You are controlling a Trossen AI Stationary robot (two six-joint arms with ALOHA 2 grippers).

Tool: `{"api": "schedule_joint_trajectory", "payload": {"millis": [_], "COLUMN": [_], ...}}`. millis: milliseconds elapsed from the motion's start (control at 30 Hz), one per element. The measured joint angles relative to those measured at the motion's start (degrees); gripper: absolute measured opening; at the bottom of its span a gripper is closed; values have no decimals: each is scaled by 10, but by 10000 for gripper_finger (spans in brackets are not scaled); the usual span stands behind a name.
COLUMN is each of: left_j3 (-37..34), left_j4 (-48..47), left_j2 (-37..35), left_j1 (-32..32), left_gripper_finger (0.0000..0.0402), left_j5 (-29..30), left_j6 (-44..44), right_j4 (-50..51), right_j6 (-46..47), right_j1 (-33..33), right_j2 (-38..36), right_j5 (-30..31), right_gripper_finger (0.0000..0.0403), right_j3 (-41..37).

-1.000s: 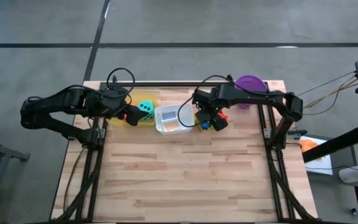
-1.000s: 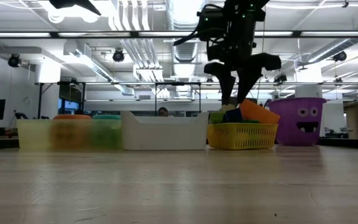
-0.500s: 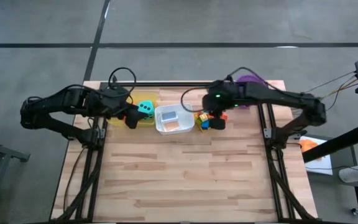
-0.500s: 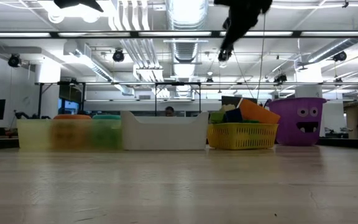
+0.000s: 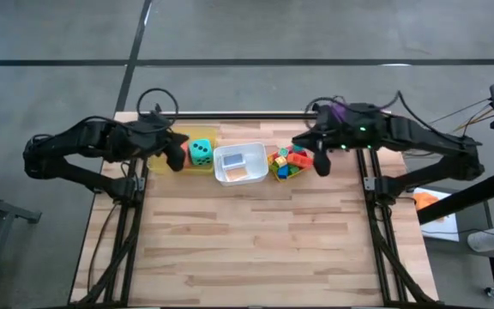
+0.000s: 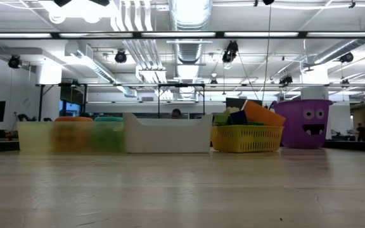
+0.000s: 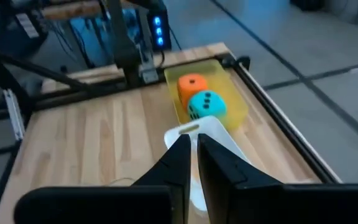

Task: Pick & Place Toys
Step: Return to Home Position

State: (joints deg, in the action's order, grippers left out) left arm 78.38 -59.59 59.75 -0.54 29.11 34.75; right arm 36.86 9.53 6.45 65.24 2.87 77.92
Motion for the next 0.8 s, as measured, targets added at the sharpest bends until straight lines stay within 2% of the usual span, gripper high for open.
{"api": "schedule_joint_trajectory", "payload": {"millis": [100, 233, 333, 500, 567, 700, 800], "left_j3": [-52, -179, -265, -369, -402, -447, -458], "left_j4": [57, 245, 338, 367, 367, 384, 365], "left_j2": [-35, -105, -163, -257, -288, -328, -332], "left_j1": [-6, -7, -6, -3, -3, -4, -4], "left_gripper_finger": [26, 22, 8, 8, 11, 12, 12], "left_j5": [16, -91, -109, -12, -12, -13, -12], "left_j6": [-42, -96, -103, -11, 23, 36, -22], "right_j4": [-55, -157, -200, -272, -289, -273, -213], "right_j6": [-3, 26, 54, 65, 57, 67, 86], "right_j1": [-23, -44, -55, -80, -91, -108, -108], "right_j2": [-46, -121, -160, -212, -240, -299, -339], "right_j5": [2, 1, 4, 1, 2, 2, 9], "right_gripper_finger": [29, 29, 29, 29, 29, 29, 29], "right_j3": [-45, -141, -205, -283, -306, -339, -347]}}
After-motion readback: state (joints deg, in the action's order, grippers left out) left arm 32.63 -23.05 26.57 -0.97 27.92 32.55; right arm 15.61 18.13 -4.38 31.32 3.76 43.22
